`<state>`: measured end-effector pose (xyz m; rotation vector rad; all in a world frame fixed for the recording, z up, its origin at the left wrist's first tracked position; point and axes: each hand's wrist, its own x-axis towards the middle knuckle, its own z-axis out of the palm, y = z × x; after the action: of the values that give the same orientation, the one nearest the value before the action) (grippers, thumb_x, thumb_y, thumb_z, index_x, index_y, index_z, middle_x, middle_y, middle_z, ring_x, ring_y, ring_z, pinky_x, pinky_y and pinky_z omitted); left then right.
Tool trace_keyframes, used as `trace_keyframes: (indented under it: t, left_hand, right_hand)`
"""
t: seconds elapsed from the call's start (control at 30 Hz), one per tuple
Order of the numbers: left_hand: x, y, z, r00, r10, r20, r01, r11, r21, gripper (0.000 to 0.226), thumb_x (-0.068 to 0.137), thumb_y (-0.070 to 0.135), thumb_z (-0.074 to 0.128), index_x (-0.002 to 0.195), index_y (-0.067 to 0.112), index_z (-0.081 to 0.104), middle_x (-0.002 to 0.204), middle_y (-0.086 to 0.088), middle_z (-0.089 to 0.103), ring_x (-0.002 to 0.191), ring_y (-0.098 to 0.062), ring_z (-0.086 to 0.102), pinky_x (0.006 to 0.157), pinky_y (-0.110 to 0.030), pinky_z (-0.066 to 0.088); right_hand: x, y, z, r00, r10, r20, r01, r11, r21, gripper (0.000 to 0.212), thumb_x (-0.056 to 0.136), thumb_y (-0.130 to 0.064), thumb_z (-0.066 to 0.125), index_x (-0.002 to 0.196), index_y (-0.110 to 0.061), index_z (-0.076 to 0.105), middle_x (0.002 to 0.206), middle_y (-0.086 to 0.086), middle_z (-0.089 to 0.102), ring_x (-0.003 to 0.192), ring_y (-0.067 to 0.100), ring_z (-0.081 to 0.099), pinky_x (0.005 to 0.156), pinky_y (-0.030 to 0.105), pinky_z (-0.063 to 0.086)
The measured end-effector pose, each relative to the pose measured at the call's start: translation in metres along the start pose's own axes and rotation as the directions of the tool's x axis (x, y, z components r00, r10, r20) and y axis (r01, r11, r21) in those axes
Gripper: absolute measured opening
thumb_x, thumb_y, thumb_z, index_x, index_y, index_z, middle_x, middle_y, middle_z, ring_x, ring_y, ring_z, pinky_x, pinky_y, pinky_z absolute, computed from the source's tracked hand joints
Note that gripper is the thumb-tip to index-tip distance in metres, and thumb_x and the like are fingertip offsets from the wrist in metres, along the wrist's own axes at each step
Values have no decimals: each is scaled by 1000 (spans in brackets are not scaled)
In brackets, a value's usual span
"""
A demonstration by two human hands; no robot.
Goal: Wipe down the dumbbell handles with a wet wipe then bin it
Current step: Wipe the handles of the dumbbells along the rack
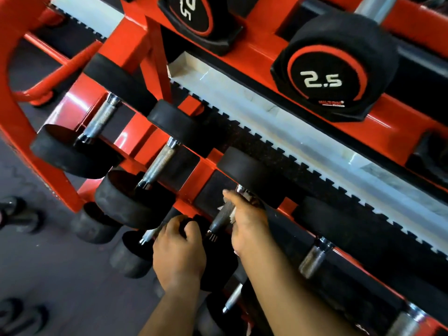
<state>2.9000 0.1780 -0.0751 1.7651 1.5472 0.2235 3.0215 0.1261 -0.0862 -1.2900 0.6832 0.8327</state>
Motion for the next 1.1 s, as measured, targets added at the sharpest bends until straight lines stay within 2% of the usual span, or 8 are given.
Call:
trace_keyframes:
  t: [0.13, 0.23, 0.33, 0.53, 0.73, 0.8, 1.0, 1.1]
  left_hand:
    - [-1, 0, 0, 1000, 8, 9, -8, 1000, 2, 45, 78, 46, 37, 103, 32, 71, 102, 1, 70, 98, -27, 61, 78, -41, 52]
    - [0, -2, 0, 1000, 2, 4, -2, 1000, -9, 48, 77, 48, 36, 104, 32, 72, 99, 2, 70, 97, -27, 62, 79, -42, 53]
    - [1, -3, 1, 1000, 4, 6, -4, 1000, 8, 47, 78, 47, 36, 105, 33, 72, 100, 2, 71, 96, -24, 63, 79, -41, 53]
    - [-1, -1, 0, 1000, -1, 10, 1, 1000, 6, 48, 78, 49, 35, 104, 30, 71, 100, 1, 70, 96, -26, 63, 82, -45, 55]
    - [0, -2, 0, 1000, 15, 1, -15, 1000, 19, 46, 79, 47, 35, 101, 29, 71, 99, 1, 70, 95, -24, 62, 79, -42, 53]
    - [0, -2, 1, 1000, 10, 4, -10, 1000, 14, 47, 79, 48, 36, 103, 30, 71, 100, 1, 71, 95, -25, 63, 80, -43, 54]
    - [-2, 1, 0, 1000, 12, -3, -12, 1000, -6, 45, 79, 45, 37, 103, 29, 72, 101, 1, 71, 96, -26, 62, 76, -39, 50]
    - [-3, 0, -1, 1000, 12, -2, -12, 1000, 4, 45, 81, 44, 38, 104, 28, 73, 103, 1, 71, 97, -26, 62, 75, -36, 46]
  right_hand:
    - [10, -16, 10, 983, 107, 152, -104, 994, -24, 24, 92, -21, 67, 70, -19, 59, 66, -6, 63, 48, 6, 62, 82, 39, 46]
    - [3, -7, -6, 983, 55, 176, -59, 998, 16, 15, 87, -23, 72, 78, -12, 68, 73, 0, 72, 71, 16, 71, 88, 40, 51]
    - [-2, 4, -11, 999, -1, 36, -2, 996, 91, 33, 76, -21, 83, 103, -6, 70, 96, 8, 75, 93, 22, 72, 86, 40, 54]
    - [13, -19, 6, 964, 132, 231, -130, 991, -27, 18, 92, -22, 67, 77, -20, 57, 70, -7, 55, 66, 8, 59, 62, 30, 51]
    - [8, 9, -8, 994, 26, 110, -37, 994, 98, 18, 81, -24, 78, 87, -11, 68, 86, 7, 70, 80, 22, 69, 78, 38, 56]
    - [10, 12, -3, 999, 33, 36, -36, 995, 92, 27, 78, -22, 82, 97, -10, 68, 89, 6, 70, 82, 21, 68, 68, 34, 55]
    - [20, -1, -4, 949, 3, 314, -42, 992, 117, 15, 81, -27, 77, 87, -19, 65, 84, -2, 65, 75, 14, 64, 69, 33, 53]
    - [12, 14, -11, 967, -72, 243, 49, 994, 100, 13, 83, -20, 77, 90, -16, 66, 80, 0, 72, 78, 17, 68, 78, 38, 55]
